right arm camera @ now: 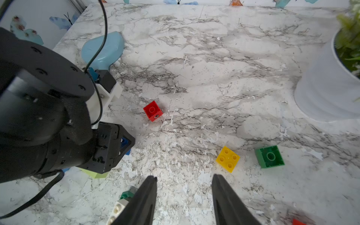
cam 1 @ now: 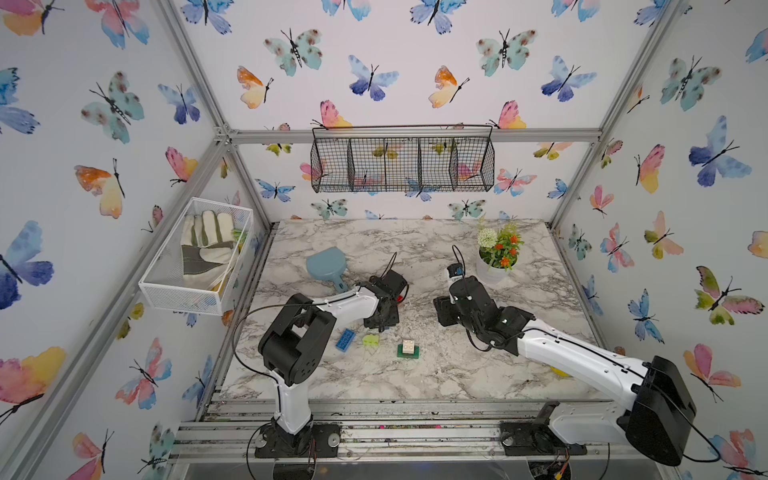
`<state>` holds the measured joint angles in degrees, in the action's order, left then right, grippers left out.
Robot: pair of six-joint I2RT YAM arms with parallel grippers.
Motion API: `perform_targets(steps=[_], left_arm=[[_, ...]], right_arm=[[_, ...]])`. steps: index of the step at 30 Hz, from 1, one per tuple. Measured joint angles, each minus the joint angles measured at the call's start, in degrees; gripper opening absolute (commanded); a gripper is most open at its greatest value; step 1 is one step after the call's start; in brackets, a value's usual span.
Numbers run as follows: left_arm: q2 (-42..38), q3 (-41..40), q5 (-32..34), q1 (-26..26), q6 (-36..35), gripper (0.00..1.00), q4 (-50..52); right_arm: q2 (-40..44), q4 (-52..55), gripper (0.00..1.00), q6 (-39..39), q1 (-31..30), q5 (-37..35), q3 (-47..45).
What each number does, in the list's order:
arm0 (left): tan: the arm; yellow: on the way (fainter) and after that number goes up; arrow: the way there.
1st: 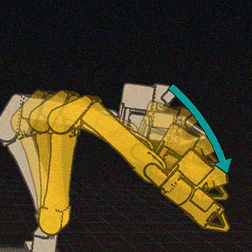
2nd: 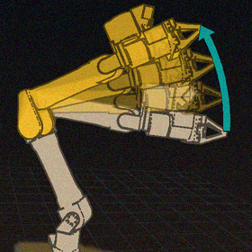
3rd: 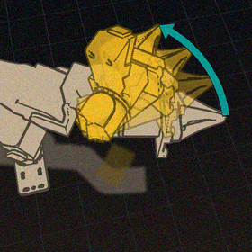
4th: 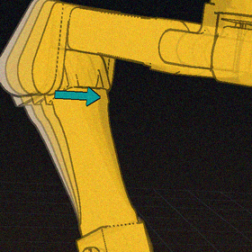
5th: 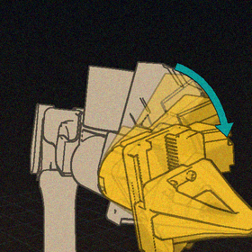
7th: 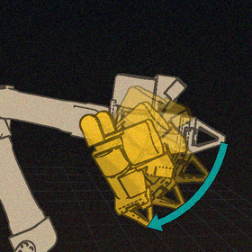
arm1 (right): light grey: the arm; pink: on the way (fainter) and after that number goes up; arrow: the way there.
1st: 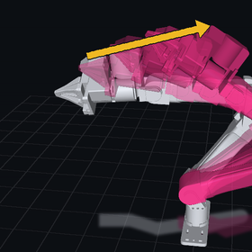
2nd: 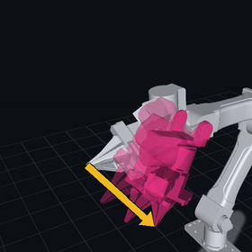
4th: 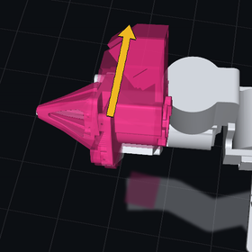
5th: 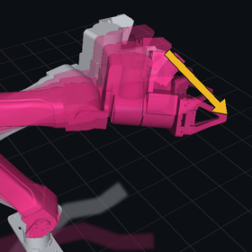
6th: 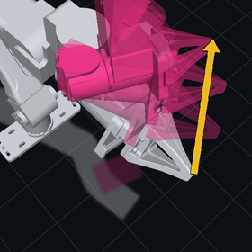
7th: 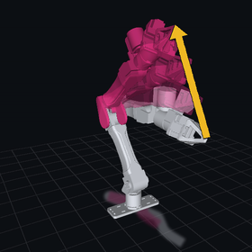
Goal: Assemble the number 1 with lego
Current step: Move the lego brick at the center of the board, then pick up the lego brick from the center of the board.
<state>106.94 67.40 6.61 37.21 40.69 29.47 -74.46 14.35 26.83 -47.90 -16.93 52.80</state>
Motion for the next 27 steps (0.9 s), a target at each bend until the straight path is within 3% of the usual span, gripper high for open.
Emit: perform_targets(steps=[7,11,18,24,27], left_arm=[[-1.4,0.1,-0.2,-1.3,0.1,0.6,0.0],[-9.3,-1.4,1.3,-2.6,1.3,0.61,-0.8],[-30.8,-10.3,4.6,-9.5,5.9,0.61,-4.6],[-41.0,-20.8,6.6,-16.2,9.8,0.61,-4.7],[-44.1,-23.8,7.8,-17.3,11.1,0.61,-3.7]], right_arm=[[1.8,0.0,0.57,-2.5,0.3,0.4,0.0],[0.2,0.7,0.6,-8.2,0.3,2.6,1.4],[-17.5,8.5,0.63,-13.6,0.0,11.0,18.7],[-32.6,14.1,0.69,-8.0,-3.5,14.5,30.4],[-38.4,15.7,0.78,-4.9,-5.1,15.3,35.1]])
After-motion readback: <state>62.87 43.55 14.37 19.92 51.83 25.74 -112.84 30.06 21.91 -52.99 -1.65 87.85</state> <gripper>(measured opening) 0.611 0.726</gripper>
